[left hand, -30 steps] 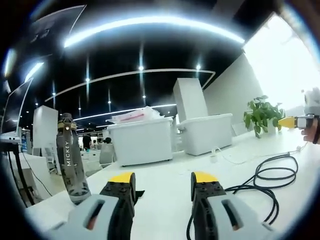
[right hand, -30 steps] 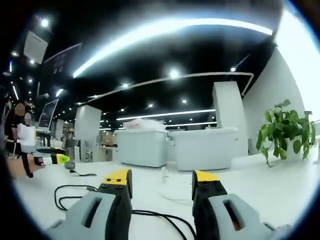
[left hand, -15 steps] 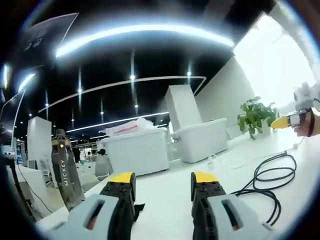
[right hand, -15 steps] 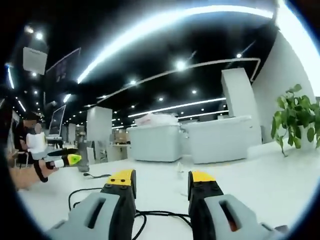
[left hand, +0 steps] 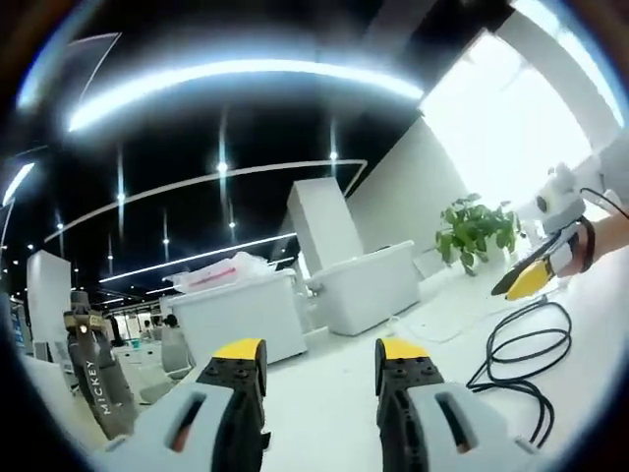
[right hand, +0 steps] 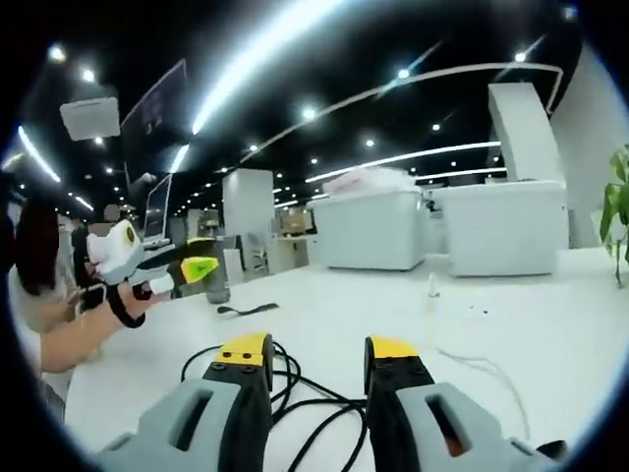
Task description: Coil the Type-C to USB data cable on the desktop and secure it with Velcro straps.
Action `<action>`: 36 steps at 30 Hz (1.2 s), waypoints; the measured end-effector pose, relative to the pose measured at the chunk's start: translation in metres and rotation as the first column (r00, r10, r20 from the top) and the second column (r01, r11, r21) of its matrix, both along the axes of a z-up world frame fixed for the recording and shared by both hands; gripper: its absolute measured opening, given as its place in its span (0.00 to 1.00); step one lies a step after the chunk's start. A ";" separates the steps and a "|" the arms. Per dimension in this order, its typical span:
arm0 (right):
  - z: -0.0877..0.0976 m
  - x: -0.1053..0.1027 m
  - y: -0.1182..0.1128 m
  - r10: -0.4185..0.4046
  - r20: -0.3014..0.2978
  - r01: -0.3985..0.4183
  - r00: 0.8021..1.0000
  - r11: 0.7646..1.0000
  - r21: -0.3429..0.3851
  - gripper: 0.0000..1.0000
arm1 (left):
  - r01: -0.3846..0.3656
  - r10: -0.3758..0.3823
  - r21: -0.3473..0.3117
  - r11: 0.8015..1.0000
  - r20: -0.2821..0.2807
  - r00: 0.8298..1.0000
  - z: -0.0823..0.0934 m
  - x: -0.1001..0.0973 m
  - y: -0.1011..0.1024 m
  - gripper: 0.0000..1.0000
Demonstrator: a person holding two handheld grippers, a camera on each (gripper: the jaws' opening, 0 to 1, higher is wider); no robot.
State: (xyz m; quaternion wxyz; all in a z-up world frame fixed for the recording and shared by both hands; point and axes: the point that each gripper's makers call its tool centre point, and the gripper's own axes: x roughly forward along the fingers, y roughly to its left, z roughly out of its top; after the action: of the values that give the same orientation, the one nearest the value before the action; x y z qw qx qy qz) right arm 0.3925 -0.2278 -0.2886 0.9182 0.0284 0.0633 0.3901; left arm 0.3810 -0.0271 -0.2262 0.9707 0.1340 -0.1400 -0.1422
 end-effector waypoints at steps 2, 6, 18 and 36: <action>-0.007 0.005 0.011 0.027 -0.035 -0.028 0.999 0.999 -0.019 0.34 | 0.022 -0.022 -0.017 1.000 -0.015 1.000 -0.007 0.002 -0.003 0.45; -0.024 0.013 0.028 0.055 -0.066 -0.059 0.996 0.996 -0.072 0.28 | 0.032 -0.033 -0.025 0.999 -0.040 0.999 -0.015 0.000 -0.006 0.45; -0.071 0.022 0.059 0.143 -0.118 -0.169 0.983 0.953 -0.253 0.27 | -0.008 0.013 0.065 0.998 -0.070 0.997 -0.034 -0.009 -0.002 0.45; -0.085 0.021 0.082 0.203 -0.174 -0.256 0.964 0.888 -0.383 0.01 | -0.009 0.008 -0.011 1.000 -0.076 0.997 -0.035 -0.015 0.001 0.45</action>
State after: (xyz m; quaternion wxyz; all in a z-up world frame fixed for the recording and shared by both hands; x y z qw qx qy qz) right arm 0.4138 -0.1458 -0.3738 0.8456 -0.1434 0.2045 0.4719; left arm 0.3664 -0.0258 -0.2609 0.9766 0.1237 -0.1032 -0.1424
